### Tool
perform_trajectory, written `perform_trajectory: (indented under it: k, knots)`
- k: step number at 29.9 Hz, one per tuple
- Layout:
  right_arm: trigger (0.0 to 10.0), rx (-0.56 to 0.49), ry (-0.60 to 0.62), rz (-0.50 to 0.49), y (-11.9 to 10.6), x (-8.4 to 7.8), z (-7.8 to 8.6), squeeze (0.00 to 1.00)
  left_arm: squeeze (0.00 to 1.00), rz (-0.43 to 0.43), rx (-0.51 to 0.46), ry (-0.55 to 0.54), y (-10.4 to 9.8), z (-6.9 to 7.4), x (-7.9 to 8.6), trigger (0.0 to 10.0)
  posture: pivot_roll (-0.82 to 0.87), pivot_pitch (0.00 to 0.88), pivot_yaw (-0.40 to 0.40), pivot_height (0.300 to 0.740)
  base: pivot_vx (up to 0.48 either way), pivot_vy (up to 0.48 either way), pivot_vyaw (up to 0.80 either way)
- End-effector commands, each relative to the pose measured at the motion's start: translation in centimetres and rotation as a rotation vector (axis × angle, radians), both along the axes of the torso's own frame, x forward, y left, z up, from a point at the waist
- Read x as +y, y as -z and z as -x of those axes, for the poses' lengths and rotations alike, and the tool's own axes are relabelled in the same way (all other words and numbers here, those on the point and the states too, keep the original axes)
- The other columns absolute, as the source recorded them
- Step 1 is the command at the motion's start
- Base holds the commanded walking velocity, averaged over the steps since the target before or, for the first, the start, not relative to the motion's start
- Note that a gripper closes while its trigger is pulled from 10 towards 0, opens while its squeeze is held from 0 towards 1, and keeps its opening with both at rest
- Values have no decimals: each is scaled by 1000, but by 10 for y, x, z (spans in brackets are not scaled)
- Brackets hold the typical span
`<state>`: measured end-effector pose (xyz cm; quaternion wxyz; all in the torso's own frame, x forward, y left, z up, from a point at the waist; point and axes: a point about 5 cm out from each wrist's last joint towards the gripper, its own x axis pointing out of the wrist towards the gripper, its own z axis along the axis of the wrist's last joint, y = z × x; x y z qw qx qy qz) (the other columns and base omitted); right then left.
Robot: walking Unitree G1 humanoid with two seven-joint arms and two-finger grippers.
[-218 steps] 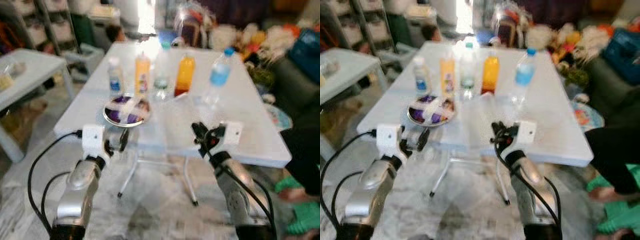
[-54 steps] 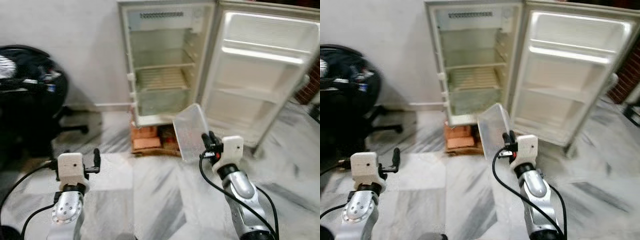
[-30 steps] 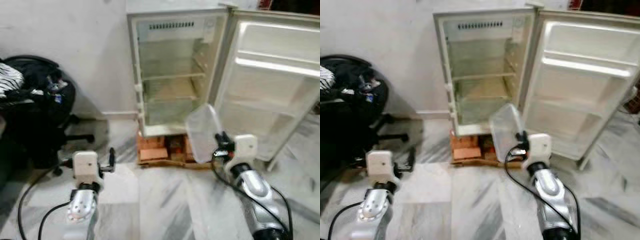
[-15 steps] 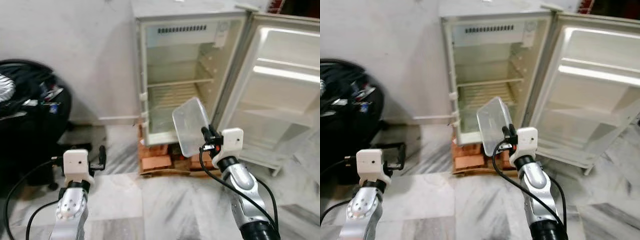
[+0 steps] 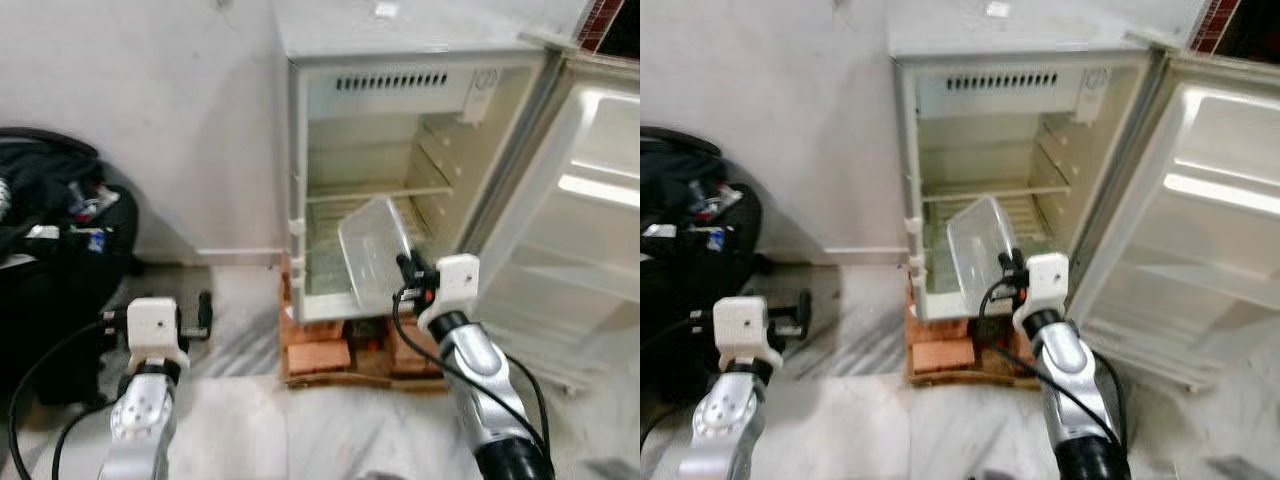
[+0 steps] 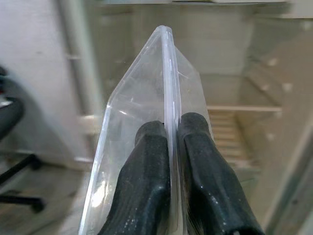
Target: Restocking fridge
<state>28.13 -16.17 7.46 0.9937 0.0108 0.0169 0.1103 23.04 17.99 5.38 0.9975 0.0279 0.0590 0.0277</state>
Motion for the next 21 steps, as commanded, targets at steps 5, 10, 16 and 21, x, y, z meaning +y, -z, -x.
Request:
perform_trajectory:
  k: [5, 10, 16, 21]
  knots:
    - [10000, -26, -11, -7, -6, 2, -3, 0, 0, -5, -3, 12, -2, -1, -2, 10000, 32, 0, -22, 740, 438, 0, 0]
    - [10000, -38, -60, 0, -7, 6, -1, 0, 0, 2, 1, 8, -1, -1, -3, 10000, 32, 0, -23, 740, 412, 0, 96]
    - [10000, -39, -57, 3, -7, 7, -1, 0, 0, 3, 10, 3, 0, 0, -3, 10000, 34, 0, -26, 740, 357, 0, 656]
    - [10000, -34, -49, 4, -7, 5, -2, 0, 0, 3, 15, 1, 0, 1, -3, 10000, 34, 0, -27, 740, 49, 0, 0]
